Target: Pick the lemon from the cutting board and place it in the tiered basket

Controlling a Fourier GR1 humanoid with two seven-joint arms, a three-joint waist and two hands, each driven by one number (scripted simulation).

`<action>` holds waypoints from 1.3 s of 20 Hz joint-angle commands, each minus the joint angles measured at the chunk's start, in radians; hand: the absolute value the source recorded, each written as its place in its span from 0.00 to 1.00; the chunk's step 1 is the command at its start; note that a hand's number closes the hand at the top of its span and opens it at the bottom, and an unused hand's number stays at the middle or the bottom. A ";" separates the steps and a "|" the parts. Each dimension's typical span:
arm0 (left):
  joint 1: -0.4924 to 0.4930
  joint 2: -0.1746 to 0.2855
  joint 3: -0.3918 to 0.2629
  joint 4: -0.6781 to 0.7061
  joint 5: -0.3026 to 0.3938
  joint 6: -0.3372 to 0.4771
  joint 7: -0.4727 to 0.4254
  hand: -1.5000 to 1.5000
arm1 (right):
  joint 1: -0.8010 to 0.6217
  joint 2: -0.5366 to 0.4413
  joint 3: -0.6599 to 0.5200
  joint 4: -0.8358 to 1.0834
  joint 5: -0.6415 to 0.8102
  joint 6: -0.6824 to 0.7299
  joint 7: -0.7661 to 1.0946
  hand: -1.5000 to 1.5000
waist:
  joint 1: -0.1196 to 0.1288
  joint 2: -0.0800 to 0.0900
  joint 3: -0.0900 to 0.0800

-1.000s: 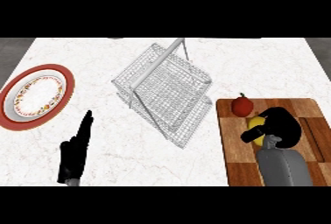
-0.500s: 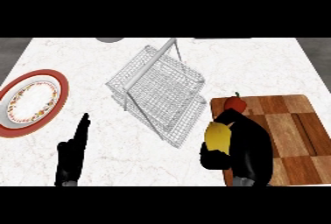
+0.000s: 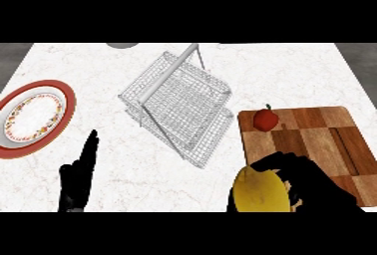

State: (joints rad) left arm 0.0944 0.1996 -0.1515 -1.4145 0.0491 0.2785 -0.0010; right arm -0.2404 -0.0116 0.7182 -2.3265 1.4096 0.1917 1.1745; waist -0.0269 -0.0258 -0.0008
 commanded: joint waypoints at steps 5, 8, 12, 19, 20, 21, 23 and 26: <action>0.030 0.005 -0.007 0.018 -0.003 -0.019 -0.008 0.50 | -0.163 0.011 0.013 -0.021 0.051 0.183 0.263 1.00 | 0.027 0.014 -0.007; 0.023 0.010 -0.006 0.003 0.001 -0.028 0.009 0.50 | -0.196 0.011 -0.040 -0.002 0.034 0.197 0.272 1.00 | 0.031 0.017 -0.005; -0.017 -0.012 -0.013 0.053 -0.015 -0.019 -0.009 0.50 | -0.310 0.011 -0.131 0.088 -0.031 0.163 0.279 1.00 | 0.042 0.024 -0.007; -0.053 -0.044 -0.050 0.007 -0.042 0.006 0.056 0.50 | -0.499 0.011 -0.320 0.294 -0.190 0.154 0.258 1.00 | 0.060 0.028 -0.003; -0.044 -0.010 -0.001 0.053 -0.004 -0.036 -0.001 0.50 | -0.503 0.011 -0.299 0.324 -0.207 0.138 0.276 1.00 | 0.059 0.028 -0.003; -0.024 -0.016 -0.009 0.031 -0.011 -0.026 -0.008 0.50 | -0.539 0.011 -0.395 0.376 -0.264 0.151 0.210 1.00 | 0.067 0.031 -0.003; -0.048 -0.047 -0.024 0.038 -0.026 0.003 0.029 0.50 | -0.599 0.011 -0.396 0.458 -0.274 0.113 0.213 1.00 | 0.060 0.030 -0.002; -0.030 -0.028 -0.012 0.026 -0.019 -0.017 0.011 0.50 | -0.661 0.011 -0.393 0.562 -0.324 0.112 0.222 1.00 | 0.061 0.027 -0.001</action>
State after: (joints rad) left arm 0.0553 0.1754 -0.1679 -1.4094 0.0280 0.2617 -0.0063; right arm -0.7954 -0.0102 0.3451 -1.8951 1.1535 0.2886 1.1892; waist 0.0331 -0.0016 0.0015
